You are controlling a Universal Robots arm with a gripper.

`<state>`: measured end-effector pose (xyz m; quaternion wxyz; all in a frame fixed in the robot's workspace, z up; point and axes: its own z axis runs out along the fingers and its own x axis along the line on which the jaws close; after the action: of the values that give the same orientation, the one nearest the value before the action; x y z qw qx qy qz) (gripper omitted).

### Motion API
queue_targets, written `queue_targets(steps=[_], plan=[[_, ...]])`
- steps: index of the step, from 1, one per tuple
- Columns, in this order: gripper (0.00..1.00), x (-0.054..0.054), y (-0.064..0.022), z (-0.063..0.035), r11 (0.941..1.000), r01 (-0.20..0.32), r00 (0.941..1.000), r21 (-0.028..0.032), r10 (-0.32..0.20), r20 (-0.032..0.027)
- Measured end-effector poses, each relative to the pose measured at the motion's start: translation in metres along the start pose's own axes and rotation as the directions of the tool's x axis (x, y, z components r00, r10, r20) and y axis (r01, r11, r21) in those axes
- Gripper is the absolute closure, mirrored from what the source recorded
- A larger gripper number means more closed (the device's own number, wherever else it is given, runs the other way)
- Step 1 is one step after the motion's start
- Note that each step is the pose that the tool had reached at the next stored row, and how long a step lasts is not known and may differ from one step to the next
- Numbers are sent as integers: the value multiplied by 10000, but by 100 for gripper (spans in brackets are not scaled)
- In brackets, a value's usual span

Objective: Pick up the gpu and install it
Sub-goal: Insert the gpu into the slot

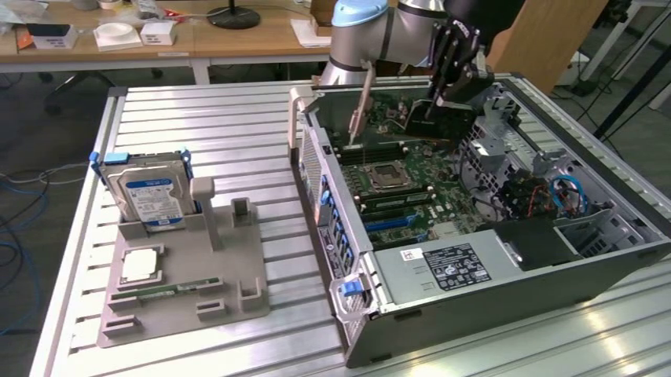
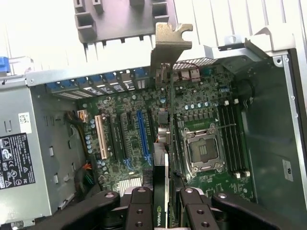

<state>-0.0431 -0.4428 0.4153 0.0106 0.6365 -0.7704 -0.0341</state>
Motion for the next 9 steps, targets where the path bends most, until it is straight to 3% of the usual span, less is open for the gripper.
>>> queue_targets(steps=[7, 9], plan=[[74, 0, 0, 0, 9994, 343, 9994, -10, -343, -21], [74, 0, -1, 0, 9994, 347, 9994, 21, -347, 4]])
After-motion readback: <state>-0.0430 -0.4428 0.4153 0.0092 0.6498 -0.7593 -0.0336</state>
